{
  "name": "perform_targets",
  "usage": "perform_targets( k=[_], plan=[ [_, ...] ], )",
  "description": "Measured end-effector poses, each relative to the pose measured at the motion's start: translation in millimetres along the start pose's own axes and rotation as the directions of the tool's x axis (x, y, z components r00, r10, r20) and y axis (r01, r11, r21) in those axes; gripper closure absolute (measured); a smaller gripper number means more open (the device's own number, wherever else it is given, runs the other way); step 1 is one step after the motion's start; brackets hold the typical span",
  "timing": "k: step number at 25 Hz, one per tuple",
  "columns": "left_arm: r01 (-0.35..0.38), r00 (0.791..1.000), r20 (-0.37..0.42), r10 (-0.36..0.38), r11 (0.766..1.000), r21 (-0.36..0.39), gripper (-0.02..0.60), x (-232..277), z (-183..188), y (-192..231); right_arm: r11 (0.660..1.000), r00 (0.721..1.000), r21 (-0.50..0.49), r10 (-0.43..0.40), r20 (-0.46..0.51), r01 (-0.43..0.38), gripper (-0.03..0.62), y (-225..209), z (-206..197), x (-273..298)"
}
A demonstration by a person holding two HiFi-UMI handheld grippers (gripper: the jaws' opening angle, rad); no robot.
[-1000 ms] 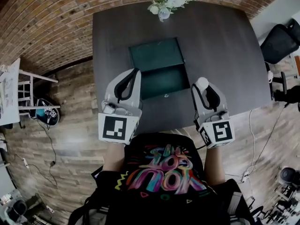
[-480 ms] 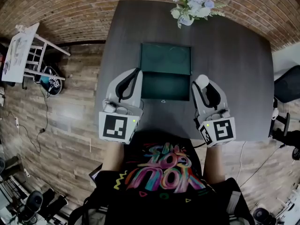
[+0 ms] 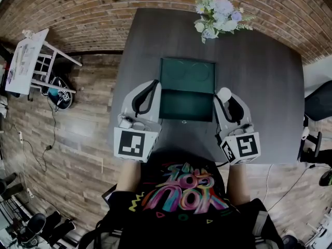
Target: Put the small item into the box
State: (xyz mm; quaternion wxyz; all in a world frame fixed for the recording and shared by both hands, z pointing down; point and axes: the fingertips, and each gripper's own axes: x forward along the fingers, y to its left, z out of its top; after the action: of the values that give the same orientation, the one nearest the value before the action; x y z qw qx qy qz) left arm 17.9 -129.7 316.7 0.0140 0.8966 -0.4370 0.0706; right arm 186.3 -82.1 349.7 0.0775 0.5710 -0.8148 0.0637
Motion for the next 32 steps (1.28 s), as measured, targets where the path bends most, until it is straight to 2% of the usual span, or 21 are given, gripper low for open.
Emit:
perform_targets(
  k=[9,20,32],
  plan=[
    [0.055,0.998,-0.009,-0.055,0.998,-0.017,0.58,15.6,-6.1,0.0,1.0,1.0,-0.011,-0.024,-0.01,0.024,0.459,-6.3,4.7,10.3],
    [0.07,0.997,-0.01,-0.071,0.997,-0.036,0.58,20.3,-13.4,2.3,1.0,0.999,-0.022,-0.014,-0.048,0.013,0.459,0.5,-5.6,16.5],
    [0.067,0.997,-0.023,-0.069,0.996,-0.051,0.58,22.8,-22.7,6.1,0.994,0.99,-0.089,0.048,-0.134,-0.061,0.457,8.7,-27.7,36.6]
  ],
)
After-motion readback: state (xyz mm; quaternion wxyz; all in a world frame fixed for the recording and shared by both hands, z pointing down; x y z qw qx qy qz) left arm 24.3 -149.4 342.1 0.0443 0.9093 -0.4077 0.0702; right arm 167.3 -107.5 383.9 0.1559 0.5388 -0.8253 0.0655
